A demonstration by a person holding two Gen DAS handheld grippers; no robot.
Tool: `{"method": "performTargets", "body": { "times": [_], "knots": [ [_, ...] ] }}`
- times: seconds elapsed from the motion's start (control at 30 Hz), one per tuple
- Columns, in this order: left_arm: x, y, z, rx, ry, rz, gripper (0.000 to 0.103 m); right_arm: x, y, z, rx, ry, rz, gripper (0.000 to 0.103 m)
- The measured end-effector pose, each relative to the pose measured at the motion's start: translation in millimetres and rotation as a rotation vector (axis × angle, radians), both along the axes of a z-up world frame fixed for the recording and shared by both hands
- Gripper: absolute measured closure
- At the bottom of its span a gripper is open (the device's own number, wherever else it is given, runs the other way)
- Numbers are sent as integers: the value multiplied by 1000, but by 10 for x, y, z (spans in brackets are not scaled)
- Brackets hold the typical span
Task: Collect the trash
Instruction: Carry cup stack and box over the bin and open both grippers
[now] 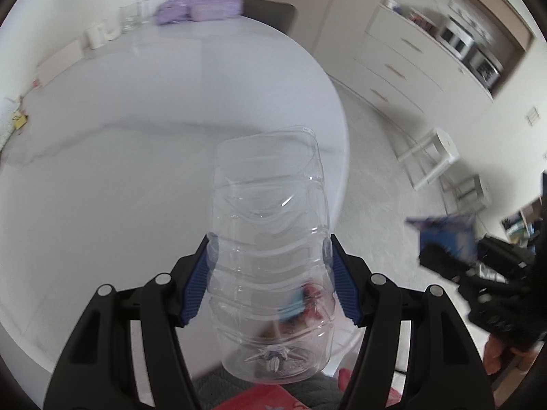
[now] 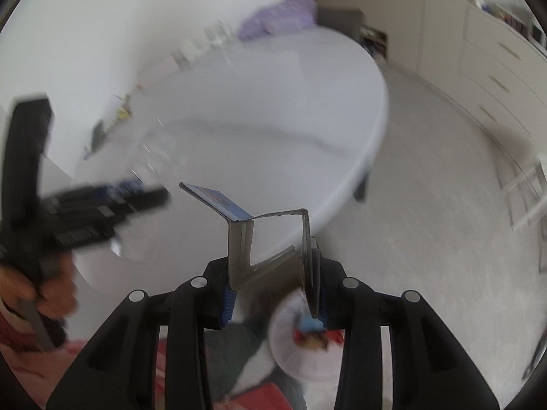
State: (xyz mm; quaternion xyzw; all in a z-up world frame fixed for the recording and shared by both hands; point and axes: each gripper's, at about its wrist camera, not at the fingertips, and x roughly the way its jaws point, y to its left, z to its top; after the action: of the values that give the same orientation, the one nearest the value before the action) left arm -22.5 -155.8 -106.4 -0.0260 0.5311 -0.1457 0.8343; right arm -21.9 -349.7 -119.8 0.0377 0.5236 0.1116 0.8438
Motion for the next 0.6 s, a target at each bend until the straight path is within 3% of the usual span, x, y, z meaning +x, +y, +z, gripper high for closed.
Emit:
{"method": "performTargets", "body": {
  "times": [0.2, 0.27, 0.3, 0.33, 0.4, 0.53, 0.6],
  "knots": [
    [-318, -407, -114, 34, 27, -75, 41, -383, -355, -919, -17, 170, -34, 63],
    [-382, -506, -150, 56, 29, -99, 41, -425, -430, -1218, -15, 213, -47, 57],
    [-416, -565, -167, 73, 26, -112, 41, -440, -466, -1323, -8, 225, -58, 43],
    [-447, -607, -173, 82, 25, -121, 41, -448, -494, -1382, -1, 235, -70, 29],
    [-478, -717, -209, 99, 33, -144, 41, -497, -616, -1463, 7, 253, -120, 15],
    [-519, -814, -250, 114, 55, -179, 41, -625, -881, -1329, 99, 222, -206, 4],
    [-555, -900, -285, 121, 61, -204, 41, -679, -1027, -1237, 108, 201, -258, 3]
  ]
}}
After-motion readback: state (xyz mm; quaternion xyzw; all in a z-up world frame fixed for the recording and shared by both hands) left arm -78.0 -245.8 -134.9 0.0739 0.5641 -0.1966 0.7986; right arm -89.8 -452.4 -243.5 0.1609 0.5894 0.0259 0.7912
